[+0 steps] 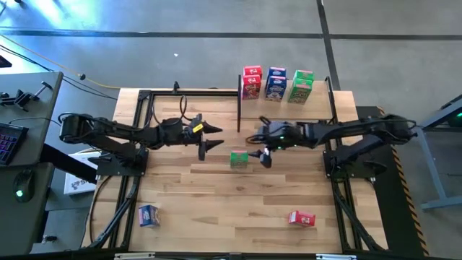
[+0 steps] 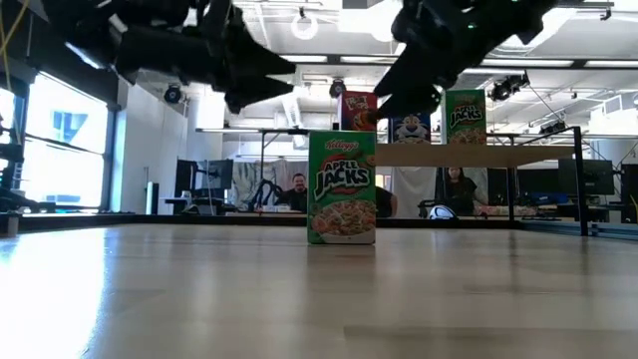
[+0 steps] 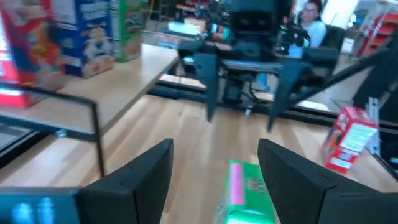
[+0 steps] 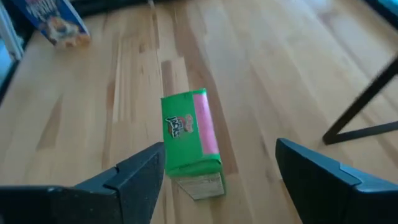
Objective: Stack cereal on shelf
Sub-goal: Put the green cereal box on the shelf and aligned with the other green cereal boxes
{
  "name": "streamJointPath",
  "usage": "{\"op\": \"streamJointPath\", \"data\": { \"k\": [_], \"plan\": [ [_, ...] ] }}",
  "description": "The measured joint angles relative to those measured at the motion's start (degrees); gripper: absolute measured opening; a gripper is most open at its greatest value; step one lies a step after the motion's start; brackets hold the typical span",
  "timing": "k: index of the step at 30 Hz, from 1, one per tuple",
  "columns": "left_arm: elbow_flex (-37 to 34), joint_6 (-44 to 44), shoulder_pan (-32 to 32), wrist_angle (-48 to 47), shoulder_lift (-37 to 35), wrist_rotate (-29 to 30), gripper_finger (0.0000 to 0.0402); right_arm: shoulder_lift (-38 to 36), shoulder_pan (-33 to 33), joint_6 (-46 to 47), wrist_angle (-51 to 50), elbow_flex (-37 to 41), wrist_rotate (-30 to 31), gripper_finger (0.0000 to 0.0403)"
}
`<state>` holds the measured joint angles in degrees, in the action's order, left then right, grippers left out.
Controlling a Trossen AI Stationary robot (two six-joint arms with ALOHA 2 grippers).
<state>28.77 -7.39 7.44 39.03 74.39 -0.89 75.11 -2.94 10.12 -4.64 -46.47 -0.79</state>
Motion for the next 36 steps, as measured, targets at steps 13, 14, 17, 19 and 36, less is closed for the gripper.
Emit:
{"op": "streamJointPath", "data": {
  "k": [13,14,17,19,36],
  "plan": [
    [-2.9,0.7,4.14,1.19,0.17,-0.12,0.0227,17.32,4.48,-3.72,-16.79,-18.34,4.18,0.0294],
    [-2.9,1.02,4.18,1.19,0.17,-0.11,0.0227,18.5,4.69,-4.35,-18.08,-19.42,4.35,0.0294],
    [-2.9,1.48,4.18,1.08,0.17,-0.13,0.0227,21.38,5.3,-5.34,-20.53,-21.62,4.41,0.0293],
    [-2.9,1.5,4.18,0.98,0.17,-0.13,0.0227,22.68,5.38,-5.65,-21.28,-22.42,4.38,0.0289],
    [-2.9,2.63,4.18,-2.01,0.31,-0.15,0.0227,22.25,5.68,-6.37,-22.3,-23.23,3.19,0.0119]
  ]
}}
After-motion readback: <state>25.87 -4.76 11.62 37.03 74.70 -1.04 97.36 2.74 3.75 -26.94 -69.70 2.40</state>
